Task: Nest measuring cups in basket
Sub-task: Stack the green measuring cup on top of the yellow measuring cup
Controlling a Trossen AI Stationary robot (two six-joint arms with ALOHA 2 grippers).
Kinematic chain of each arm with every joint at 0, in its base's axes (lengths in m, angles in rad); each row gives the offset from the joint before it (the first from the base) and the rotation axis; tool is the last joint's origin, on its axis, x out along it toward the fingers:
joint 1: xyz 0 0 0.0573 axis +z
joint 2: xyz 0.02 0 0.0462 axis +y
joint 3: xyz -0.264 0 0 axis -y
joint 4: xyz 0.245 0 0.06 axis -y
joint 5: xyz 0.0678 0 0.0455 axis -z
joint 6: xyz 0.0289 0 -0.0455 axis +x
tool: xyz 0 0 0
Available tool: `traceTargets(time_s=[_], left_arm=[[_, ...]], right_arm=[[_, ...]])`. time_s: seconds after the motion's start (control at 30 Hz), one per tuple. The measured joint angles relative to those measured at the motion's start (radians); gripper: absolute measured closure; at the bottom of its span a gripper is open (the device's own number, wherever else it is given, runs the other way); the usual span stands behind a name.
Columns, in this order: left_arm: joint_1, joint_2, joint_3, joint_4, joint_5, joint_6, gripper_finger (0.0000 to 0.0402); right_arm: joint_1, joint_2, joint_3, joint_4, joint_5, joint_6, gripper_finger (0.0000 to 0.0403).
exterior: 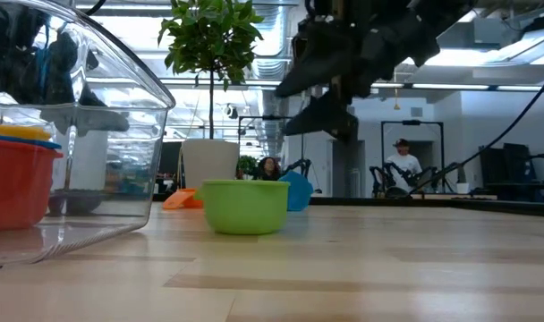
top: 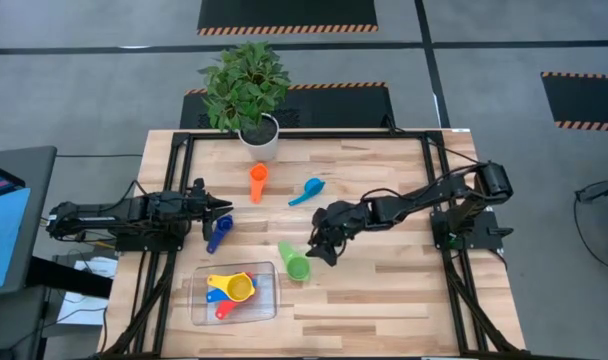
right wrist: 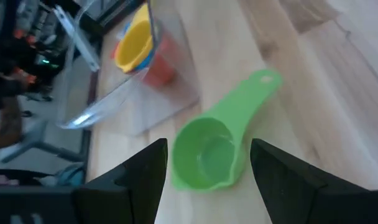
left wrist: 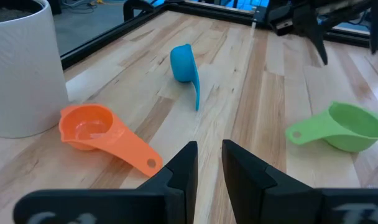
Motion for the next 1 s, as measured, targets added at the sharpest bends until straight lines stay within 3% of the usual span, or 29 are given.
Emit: traceTargets(time_s=[0.13, 0.23, 0.37, 0.47, 0.53, 1.0], left_arm=[[0.000, 0.000, 0.000, 0.000, 0.000, 0.000, 0.0340], [0.000, 0.000, 0.000, 0.000, 0.000, 0.000, 0.0340], [0.000, 0.000, 0.000, 0.000, 0.000, -0.001, 0.0340], [0.000, 0.000, 0.000, -0.001, 0.000, -0.001, 0.0340], [0.000, 0.000, 0.000, -0.001, 0.000, -0.001, 0.0340], [0.000, 0.000, 0.000, -0.001, 0.000, 0.003, 0.0340]], right_arm=[[0.020, 0.056, 0.049, 0.079, 0.025, -0.093, 0.0148], [0.031, 0.104, 0.145, 0.034, 0.024, -0.215, 0.0148], [0.028, 0.142, 0.317, -0.246, 0.052, -0.335, 0.0148], [0.023, 0.176, 0.432, -0.520, 0.173, -0.347, 0.0148], [0.022, 0.209, 0.467, -0.615, 0.234, -0.313, 0.0148], [0.075, 0.336, 0.478, -0.603, 0.244, -0.220, 0.0148]])
